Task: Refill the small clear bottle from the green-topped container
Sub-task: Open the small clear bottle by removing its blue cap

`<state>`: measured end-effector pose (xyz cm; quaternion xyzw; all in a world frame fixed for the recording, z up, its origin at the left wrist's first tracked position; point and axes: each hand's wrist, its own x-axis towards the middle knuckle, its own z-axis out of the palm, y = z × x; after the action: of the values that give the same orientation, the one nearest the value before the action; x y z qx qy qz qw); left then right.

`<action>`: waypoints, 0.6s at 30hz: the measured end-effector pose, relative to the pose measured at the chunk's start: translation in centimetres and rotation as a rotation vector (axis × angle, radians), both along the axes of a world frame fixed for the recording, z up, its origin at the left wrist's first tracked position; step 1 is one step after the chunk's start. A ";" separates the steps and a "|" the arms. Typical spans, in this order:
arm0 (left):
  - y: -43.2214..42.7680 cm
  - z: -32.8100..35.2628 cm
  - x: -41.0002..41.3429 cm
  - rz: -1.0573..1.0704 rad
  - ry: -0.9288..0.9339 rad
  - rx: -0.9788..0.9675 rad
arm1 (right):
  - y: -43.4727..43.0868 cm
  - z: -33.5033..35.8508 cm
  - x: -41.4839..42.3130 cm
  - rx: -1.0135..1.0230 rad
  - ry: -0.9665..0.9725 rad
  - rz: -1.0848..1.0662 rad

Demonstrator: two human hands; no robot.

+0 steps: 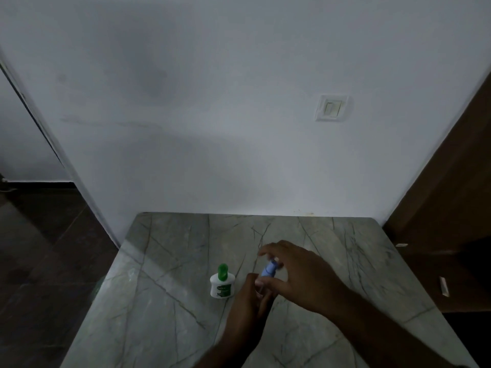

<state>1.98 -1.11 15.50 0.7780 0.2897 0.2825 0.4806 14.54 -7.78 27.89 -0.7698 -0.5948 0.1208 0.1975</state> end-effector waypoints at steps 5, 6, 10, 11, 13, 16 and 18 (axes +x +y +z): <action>-0.1 0.0 -0.2 0.015 -0.005 -0.016 | 0.1 0.2 -0.2 -0.030 -0.047 -0.003; -0.2 0.0 -0.2 0.015 -0.012 -0.026 | 0.0 0.3 -0.3 -0.039 -0.038 0.019; -0.3 0.1 -0.2 0.001 -0.031 -0.029 | 0.0 0.9 -0.4 -0.065 0.037 0.087; -0.3 0.2 -0.2 0.002 -0.034 -0.033 | 0.0 0.9 -0.5 -0.066 0.053 0.098; -0.4 0.3 -0.2 0.004 -0.041 -0.041 | -0.1 0.8 -0.8 -0.046 0.073 0.107; -0.4 0.6 -0.2 0.015 -0.044 -0.049 | 0.0 0.3 -0.7 0.013 0.074 -0.002; -0.5 0.9 -0.2 0.023 -0.032 -0.047 | 0.2 0.2 -0.5 0.009 0.022 -0.064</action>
<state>1.75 -1.59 16.38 0.7585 0.2976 0.2935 0.4999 14.03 -7.62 28.04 -0.7862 -0.5682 0.1200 0.2111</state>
